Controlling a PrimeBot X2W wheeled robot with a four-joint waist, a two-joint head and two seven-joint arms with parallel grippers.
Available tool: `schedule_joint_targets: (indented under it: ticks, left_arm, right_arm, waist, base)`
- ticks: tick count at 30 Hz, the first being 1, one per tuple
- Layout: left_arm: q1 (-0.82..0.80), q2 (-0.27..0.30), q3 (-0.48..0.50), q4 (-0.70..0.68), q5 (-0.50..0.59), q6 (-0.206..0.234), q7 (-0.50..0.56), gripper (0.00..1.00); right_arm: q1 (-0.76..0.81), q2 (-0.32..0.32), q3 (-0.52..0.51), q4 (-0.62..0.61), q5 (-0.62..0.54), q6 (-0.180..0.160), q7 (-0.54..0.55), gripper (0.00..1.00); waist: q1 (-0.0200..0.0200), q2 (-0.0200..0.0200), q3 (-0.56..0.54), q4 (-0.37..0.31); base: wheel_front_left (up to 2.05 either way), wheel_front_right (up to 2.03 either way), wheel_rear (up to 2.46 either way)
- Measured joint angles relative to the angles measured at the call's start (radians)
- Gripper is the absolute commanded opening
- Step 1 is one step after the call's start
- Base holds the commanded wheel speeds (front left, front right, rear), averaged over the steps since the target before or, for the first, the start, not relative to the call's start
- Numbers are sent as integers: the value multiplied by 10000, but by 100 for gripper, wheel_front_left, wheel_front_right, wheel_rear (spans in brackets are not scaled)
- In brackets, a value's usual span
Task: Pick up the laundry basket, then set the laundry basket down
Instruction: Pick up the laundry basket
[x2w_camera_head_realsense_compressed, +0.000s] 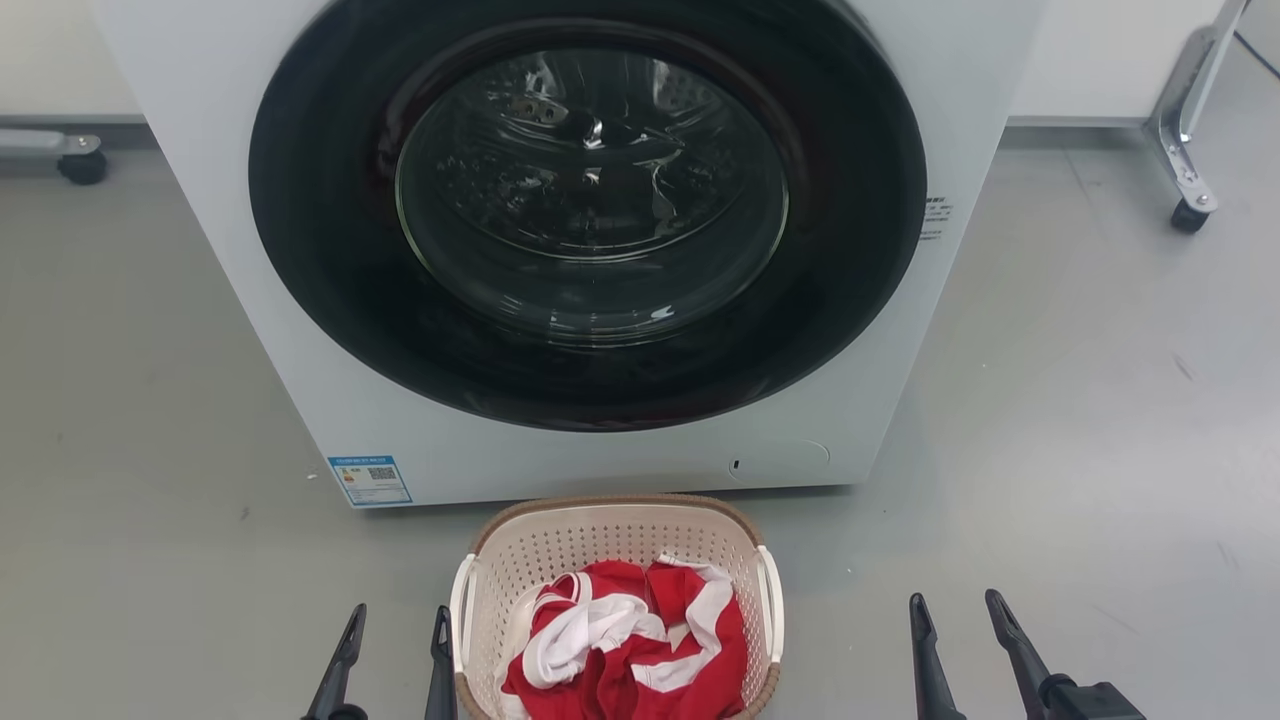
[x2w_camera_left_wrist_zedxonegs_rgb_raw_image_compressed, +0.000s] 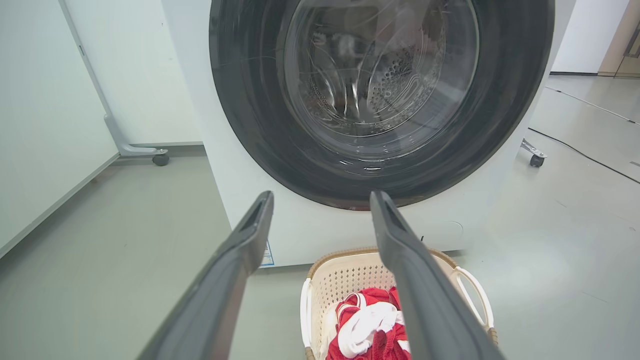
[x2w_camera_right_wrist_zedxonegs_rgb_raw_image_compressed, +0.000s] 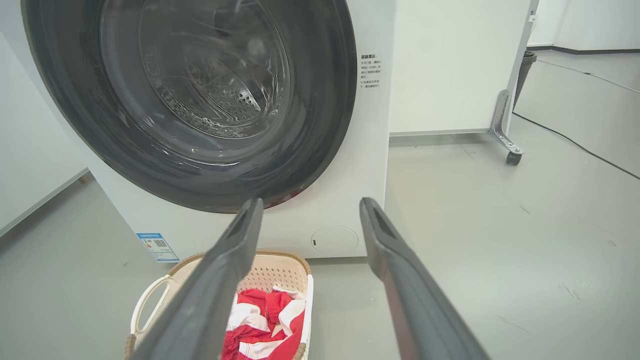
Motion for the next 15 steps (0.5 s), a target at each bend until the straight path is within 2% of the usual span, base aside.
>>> schedule_joint_targets:
  ticks: [15]
  left_arm:
    - [-994,-35,196,84,0,0,0,100]
  right_arm:
    - [-1107,4,-288,142,-2,199,0,100]
  waist:
    - [0,0,1331,-1]
  base:
    - [0,0,0]
